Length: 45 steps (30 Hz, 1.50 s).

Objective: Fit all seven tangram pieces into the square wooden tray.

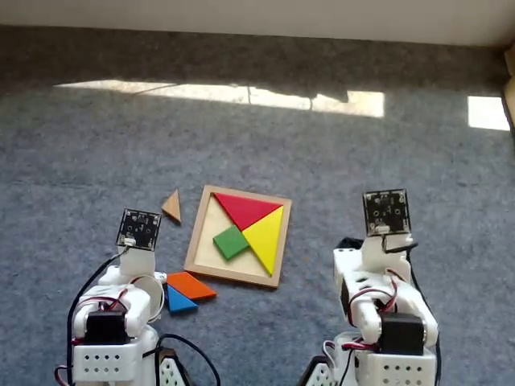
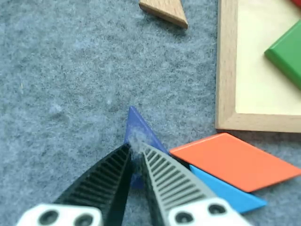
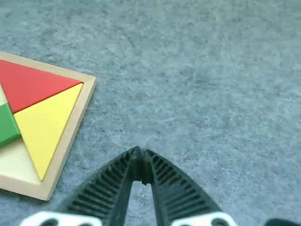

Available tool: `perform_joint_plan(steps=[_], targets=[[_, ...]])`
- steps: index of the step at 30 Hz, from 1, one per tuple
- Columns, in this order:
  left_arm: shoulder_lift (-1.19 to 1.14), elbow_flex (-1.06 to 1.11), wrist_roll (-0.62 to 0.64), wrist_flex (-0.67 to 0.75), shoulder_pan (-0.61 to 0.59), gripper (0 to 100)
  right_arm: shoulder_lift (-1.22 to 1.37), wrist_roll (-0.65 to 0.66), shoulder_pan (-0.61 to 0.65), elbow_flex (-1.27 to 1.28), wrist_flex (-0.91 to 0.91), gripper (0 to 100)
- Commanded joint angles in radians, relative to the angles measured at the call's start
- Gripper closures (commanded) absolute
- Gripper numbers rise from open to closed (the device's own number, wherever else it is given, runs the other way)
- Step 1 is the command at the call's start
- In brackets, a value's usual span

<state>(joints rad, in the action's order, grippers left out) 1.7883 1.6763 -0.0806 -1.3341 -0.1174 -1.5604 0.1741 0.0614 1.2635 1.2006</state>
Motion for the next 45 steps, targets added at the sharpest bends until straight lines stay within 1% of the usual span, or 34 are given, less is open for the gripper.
perform_joint_plan(steps=[1,5,8,11,19,23,25,29,31,36,38,40,45], targets=[[0.033,0.019,0.008,-0.006,-0.008,99,-0.088,0.011,-0.027,0.051,0.001,98.8],[0.035,0.019,0.008,-0.006,-0.010,99,-0.196,0.005,-0.033,0.168,0.002,98.8],[0.036,0.010,0.006,-0.009,-0.008,99,-0.277,0.008,-0.065,0.259,0.001,98.8],[0.038,-0.041,0.005,-0.006,-0.016,99,-0.274,0.003,-0.087,0.311,-0.001,98.8],[0.038,-0.217,0.003,-0.006,-0.016,99,-0.275,0.003,-0.085,0.461,-0.002,98.8],[0.038,-0.286,-0.002,0.008,-0.013,99,-0.275,0.003,-0.087,0.498,-0.045,98.8],[0.038,-0.314,-0.060,0.046,-0.015,99,-0.275,0.003,-0.087,0.503,-0.059,98.8],[0.038,-0.335,-0.272,0.087,-0.015,99,-0.275,0.009,-0.087,0.506,-0.051,98.8],[0.033,-0.355,-0.350,0.086,-0.015,99,-0.272,0.009,-0.087,0.506,-0.050,98.8],[0.019,-0.476,-0.368,0.054,-0.042,99,-0.271,0.009,-0.087,0.506,-0.050,98.8],[-0.036,-0.547,-0.427,0.000,-0.047,98,-0.271,0.009,-0.087,0.506,-0.050,98.8],[-0.140,-0.615,-0.462,-0.043,-0.051,94,-0.271,0.009,-0.087,0.506,-0.050,98.9],[-0.456,-0.743,-0.463,-0.078,-0.050,86,-0.271,0.009,-0.087,0.506,-0.050,98.9]])
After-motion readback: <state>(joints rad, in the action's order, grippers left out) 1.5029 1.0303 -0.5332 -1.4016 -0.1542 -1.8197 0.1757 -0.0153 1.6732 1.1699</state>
